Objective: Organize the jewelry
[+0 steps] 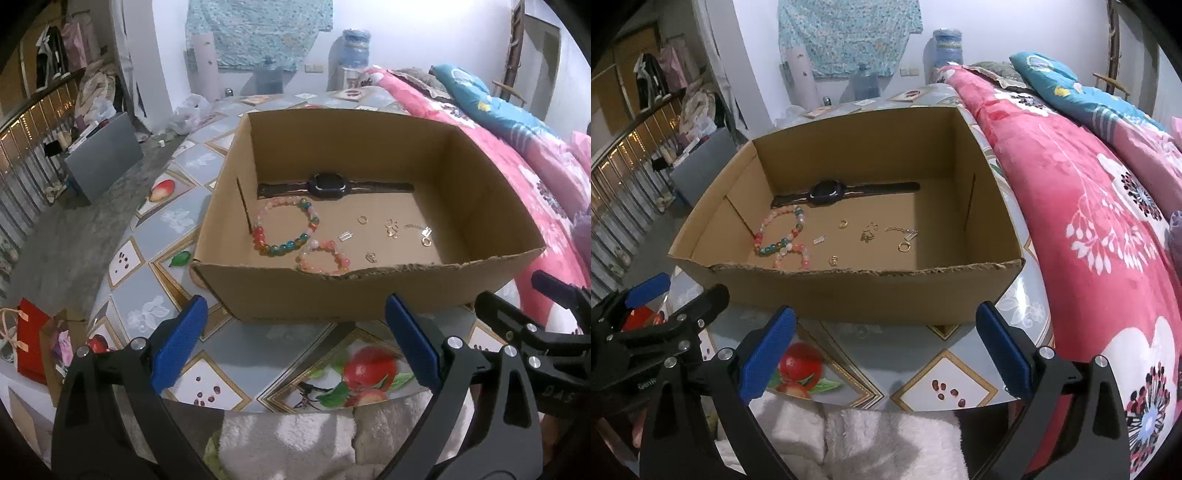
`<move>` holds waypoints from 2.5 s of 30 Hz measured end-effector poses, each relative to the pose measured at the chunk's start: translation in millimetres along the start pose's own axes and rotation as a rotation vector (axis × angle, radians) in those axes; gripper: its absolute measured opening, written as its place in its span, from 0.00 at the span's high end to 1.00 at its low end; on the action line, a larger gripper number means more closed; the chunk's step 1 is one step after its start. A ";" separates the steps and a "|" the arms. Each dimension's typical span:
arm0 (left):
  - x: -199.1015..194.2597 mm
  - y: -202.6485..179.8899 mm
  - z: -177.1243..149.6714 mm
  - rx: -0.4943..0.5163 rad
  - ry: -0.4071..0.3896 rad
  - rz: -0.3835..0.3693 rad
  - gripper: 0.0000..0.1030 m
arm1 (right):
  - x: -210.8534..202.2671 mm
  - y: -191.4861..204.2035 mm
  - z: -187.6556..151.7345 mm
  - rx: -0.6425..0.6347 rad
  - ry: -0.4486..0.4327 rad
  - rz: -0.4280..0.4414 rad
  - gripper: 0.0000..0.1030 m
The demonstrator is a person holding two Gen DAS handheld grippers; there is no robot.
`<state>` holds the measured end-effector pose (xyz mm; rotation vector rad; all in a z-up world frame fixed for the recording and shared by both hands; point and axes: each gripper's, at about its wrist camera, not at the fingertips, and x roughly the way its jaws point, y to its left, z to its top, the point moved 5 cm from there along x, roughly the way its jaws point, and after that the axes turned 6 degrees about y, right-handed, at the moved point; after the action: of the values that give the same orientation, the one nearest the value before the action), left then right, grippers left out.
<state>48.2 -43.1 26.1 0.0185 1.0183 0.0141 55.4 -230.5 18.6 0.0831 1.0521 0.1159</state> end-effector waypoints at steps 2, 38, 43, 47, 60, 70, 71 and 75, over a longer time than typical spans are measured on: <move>1.9 0.2 0.5 -0.004 0.012 -0.010 0.10 | 1.3 -1.1 0.3 0.009 0.005 -0.004 0.07; 19.3 3.5 6.9 -0.008 0.075 0.017 0.10 | 17.3 -0.9 7.5 0.026 0.055 -0.018 0.07; 19.9 3.6 6.7 -0.009 0.078 0.016 0.10 | 18.0 -1.3 7.2 0.026 0.058 -0.022 0.07; 20.7 4.1 6.2 -0.008 0.078 0.018 0.10 | 17.9 -1.1 6.8 0.025 0.059 -0.023 0.07; 20.8 5.0 6.3 -0.010 0.078 0.017 0.10 | 17.8 -0.9 7.0 0.025 0.058 -0.024 0.07; 20.5 5.5 6.2 -0.010 0.077 0.018 0.10 | 17.8 -0.7 7.2 0.026 0.060 -0.022 0.07; 20.7 5.6 6.3 -0.010 0.076 0.018 0.10 | 17.7 -0.6 7.2 0.026 0.059 -0.022 0.07; 20.5 5.4 6.6 -0.010 0.078 0.017 0.10 | 17.9 -0.7 7.2 0.026 0.060 -0.023 0.07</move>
<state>64.5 -37.3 12.2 0.0175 1.0965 0.0352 70.5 -228.8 6.7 0.0919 1.1147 0.0845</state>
